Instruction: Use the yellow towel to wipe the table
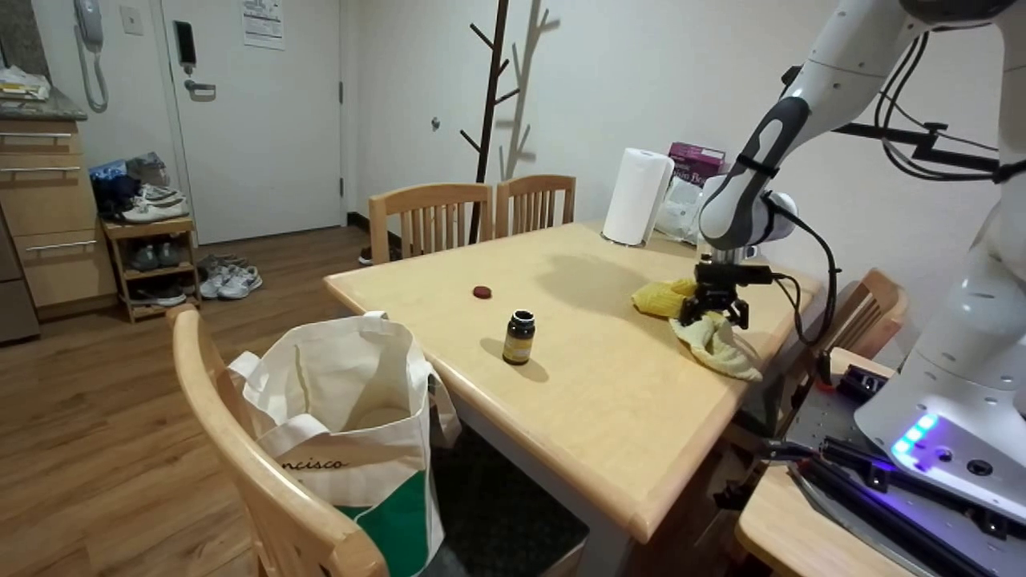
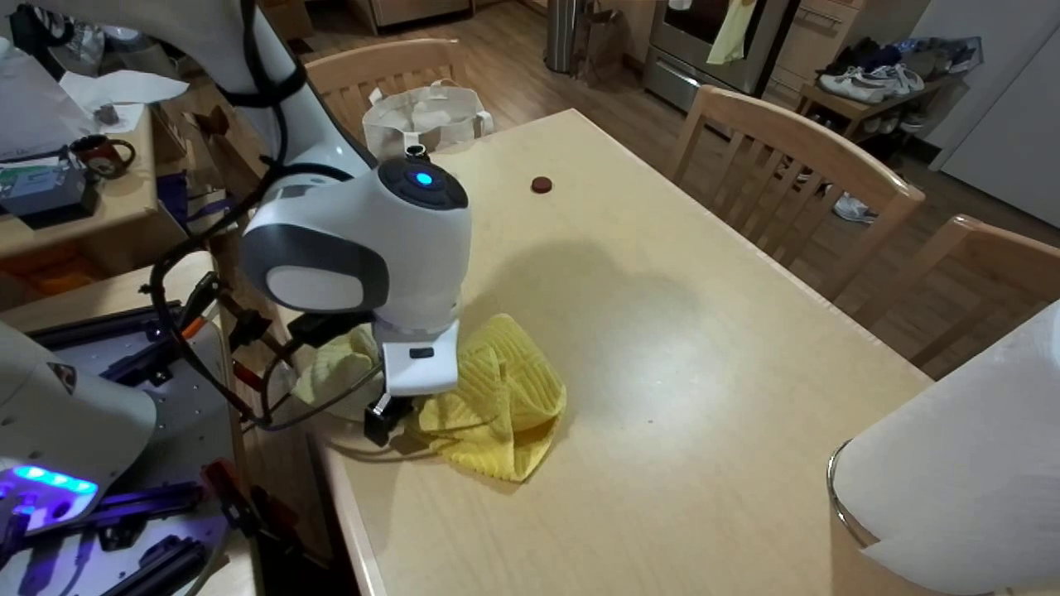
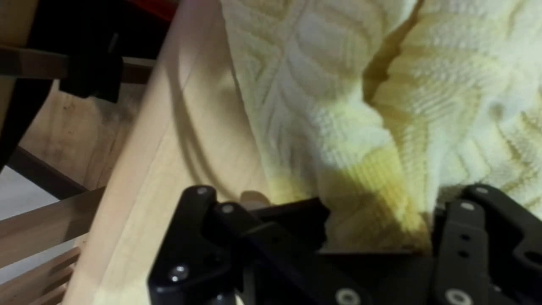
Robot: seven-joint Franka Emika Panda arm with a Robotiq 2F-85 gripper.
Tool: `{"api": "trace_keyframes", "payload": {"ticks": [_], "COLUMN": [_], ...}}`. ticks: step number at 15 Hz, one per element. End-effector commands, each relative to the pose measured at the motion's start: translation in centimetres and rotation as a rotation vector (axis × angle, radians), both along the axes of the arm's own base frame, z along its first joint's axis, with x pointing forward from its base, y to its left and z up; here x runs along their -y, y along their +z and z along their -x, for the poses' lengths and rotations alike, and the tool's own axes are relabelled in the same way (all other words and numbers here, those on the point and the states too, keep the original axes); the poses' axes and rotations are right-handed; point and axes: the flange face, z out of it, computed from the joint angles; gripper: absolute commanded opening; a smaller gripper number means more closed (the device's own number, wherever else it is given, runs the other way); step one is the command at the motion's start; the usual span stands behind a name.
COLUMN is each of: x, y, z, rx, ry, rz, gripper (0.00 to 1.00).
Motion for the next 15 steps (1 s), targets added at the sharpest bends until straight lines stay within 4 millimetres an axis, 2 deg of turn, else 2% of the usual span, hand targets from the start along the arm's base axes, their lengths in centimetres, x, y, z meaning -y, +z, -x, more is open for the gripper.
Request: {"api": "trace_keyframes", "payload": {"ticks": [1, 4, 6, 7, 9, 11, 15], "x": [4.1, 6.3, 6.8, 6.8, 6.2, 5.1, 1.8], "y": [-1.9, -1.7, -1.2, -0.4, 1.6, 3.8, 8.1], "z": [2.6, 3.8, 3.7, 3.4, 2.3, 0.8, -3.8], "rx": [-0.057, -0.08, -0.075, -0.062, 0.01, 0.108, 0.277], "ry": [-0.153, -0.301, -0.348, -0.366, -0.367, -0.365, -0.291], "rz": [0.099, 0.119, 0.114, 0.082, 0.029, -0.026, -0.078], "gripper": [0.01, 0.01, 0.01, 0.28, 0.35, 0.47, 0.74]}}
